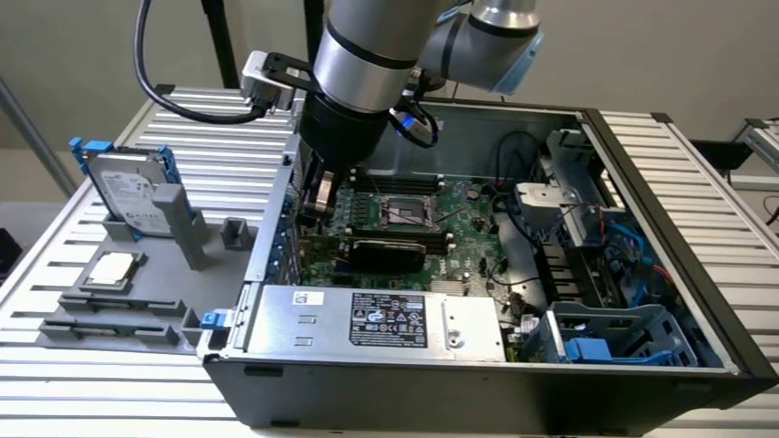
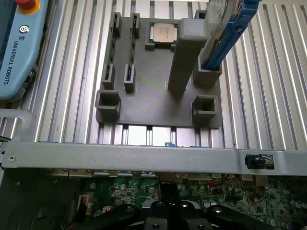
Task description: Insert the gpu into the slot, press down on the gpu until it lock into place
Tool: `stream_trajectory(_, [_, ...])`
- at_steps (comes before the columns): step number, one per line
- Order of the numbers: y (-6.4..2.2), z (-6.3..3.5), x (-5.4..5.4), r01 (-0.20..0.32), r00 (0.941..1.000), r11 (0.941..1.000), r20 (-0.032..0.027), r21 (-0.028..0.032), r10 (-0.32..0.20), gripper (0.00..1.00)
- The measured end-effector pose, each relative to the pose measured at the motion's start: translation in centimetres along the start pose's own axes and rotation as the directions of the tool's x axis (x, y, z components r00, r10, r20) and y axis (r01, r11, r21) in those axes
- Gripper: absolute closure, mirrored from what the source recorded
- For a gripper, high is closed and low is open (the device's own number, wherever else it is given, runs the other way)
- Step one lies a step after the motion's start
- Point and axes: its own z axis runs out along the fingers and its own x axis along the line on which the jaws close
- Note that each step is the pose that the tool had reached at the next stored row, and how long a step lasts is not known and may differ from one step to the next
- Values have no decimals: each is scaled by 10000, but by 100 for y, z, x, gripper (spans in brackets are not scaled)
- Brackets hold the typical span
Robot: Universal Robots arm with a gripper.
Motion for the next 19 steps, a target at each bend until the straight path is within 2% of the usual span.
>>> stream_trajectory(8, [-2,7,-1,-15,10000,10000,-41,1,15,89])
stream_trajectory(12, [-5,17,0,-29,10000,10000,-84,34,29,89])
stream_trajectory(14, [-7,21,-1,-28,10000,10000,-87,55,29,89])
stream_trajectory(19, [-5,29,-21,-29,10000,10000,-87,57,29,89])
